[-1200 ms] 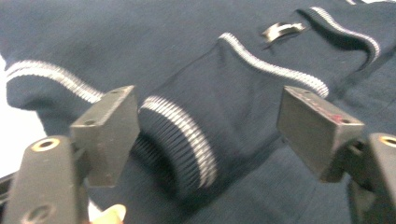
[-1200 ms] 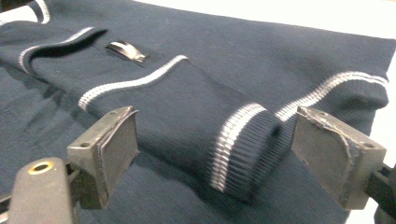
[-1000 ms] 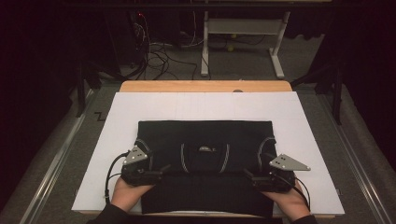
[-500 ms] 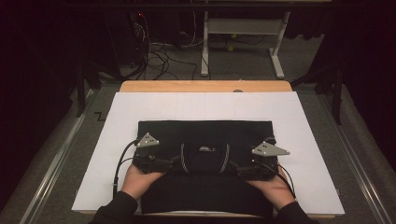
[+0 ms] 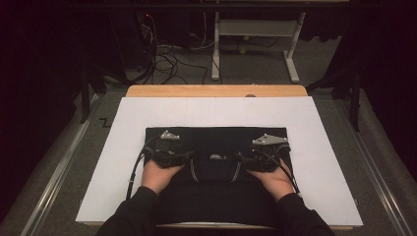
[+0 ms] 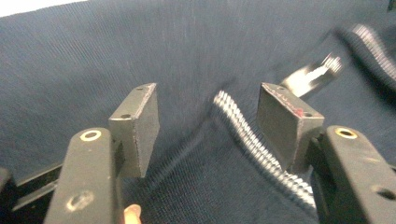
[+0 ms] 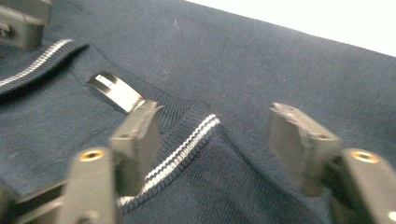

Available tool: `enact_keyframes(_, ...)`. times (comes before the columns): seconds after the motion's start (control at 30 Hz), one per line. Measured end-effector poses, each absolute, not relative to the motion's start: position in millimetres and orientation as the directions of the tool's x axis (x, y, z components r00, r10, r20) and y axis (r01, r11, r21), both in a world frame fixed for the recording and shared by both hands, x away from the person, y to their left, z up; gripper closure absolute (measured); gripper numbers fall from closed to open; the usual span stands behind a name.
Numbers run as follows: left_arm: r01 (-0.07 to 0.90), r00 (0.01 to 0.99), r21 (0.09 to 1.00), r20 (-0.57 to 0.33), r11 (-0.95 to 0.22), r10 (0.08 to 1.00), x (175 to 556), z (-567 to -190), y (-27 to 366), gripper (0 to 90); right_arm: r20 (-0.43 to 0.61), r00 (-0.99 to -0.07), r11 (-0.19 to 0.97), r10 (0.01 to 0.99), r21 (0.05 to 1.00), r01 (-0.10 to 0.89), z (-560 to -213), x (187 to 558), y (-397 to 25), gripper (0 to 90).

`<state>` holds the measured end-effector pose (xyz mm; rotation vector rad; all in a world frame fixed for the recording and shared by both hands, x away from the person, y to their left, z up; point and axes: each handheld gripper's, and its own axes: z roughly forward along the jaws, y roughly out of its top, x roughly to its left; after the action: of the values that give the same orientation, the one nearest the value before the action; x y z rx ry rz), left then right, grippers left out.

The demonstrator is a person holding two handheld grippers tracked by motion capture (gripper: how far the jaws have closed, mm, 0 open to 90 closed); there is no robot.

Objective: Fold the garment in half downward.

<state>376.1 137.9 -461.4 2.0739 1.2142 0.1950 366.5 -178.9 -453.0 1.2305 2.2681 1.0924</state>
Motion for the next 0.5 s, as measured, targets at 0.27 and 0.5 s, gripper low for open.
enact_keyframes(0.27,0.711,0.561,0.617,-0.207,-0.338,0.802,377.3,-468.9,129.4,36.8,0.074,-0.571,0.363,0.817,0.704,0.611,-466.3,372.6,-172.5,49.8)
enact_keyframes(0.5,0.705,0.571,0.624,-0.219,-0.337,0.791,377.2,-469.8,129.9,58.2,0.069,-0.582,0.374,0.81,0.704,0.604,-468.7,373.1,-170.5,67.2)
